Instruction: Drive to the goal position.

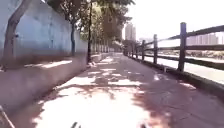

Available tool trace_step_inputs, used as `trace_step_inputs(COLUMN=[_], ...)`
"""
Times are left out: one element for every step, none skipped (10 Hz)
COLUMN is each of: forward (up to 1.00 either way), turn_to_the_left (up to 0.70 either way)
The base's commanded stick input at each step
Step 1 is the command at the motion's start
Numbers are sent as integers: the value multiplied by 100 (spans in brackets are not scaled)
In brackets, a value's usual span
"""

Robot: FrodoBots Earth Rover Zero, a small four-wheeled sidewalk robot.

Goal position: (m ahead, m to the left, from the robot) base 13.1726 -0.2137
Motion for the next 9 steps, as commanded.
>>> trace_step_inputs(forward=[85, 85, 85, 85, 85, 85, 85, 85, 85], turn_to_the_left=[-30, -15, 0, 0, 0, 0, 0, 0, 0])
